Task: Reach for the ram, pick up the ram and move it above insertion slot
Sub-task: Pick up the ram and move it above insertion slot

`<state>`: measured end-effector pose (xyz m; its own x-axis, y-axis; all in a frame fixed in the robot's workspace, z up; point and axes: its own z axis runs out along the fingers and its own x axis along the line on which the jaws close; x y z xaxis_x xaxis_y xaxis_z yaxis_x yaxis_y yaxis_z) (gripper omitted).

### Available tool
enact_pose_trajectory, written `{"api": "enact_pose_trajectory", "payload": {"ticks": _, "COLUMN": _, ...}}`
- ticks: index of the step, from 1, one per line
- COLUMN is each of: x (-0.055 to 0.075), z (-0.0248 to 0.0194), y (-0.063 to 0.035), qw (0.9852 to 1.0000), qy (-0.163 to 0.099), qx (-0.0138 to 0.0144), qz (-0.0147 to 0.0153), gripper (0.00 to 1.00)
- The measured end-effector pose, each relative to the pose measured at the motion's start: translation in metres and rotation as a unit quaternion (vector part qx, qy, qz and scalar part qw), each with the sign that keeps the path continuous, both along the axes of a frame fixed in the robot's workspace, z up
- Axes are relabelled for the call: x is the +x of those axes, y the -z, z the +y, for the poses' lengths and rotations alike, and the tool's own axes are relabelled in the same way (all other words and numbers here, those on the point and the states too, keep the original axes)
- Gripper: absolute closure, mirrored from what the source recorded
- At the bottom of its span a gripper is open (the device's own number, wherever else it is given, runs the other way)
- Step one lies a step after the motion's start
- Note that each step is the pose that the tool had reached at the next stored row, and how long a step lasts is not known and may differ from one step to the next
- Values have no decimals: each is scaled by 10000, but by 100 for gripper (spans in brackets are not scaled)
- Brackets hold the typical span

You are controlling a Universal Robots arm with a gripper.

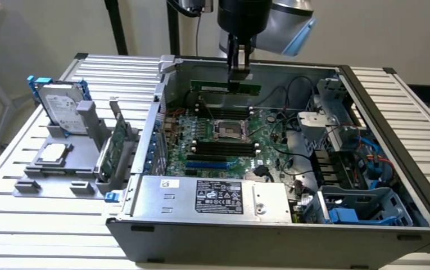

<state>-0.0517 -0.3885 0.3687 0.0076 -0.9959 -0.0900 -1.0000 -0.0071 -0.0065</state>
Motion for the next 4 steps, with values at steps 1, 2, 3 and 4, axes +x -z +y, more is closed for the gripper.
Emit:
{"api": "enact_pose_trajectory", "payload": {"ticks": 1, "x": 0, "z": 0, "y": 0, "qw": 10000, "qy": -1, "qx": 0, "qz": 0, "gripper": 86}}
{"api": "enact_pose_trajectory", "payload": {"ticks": 2, "x": 1, "z": 0, "y": 0, "qw": 10000, "qy": -1, "qx": 0, "qz": 0, "gripper": 86}}
{"api": "enact_pose_trajectory", "payload": {"ticks": 3, "x": 1, "z": 0, "y": 0, "qw": 10000, "qy": -1, "qx": 0, "qz": 0, "gripper": 86}}
{"api": "enact_pose_trajectory", "payload": {"ticks": 4, "x": 1, "z": 0, "y": 0, "qw": 10000, "qy": -1, "qx": 0, "qz": 0, "gripper": 86}}
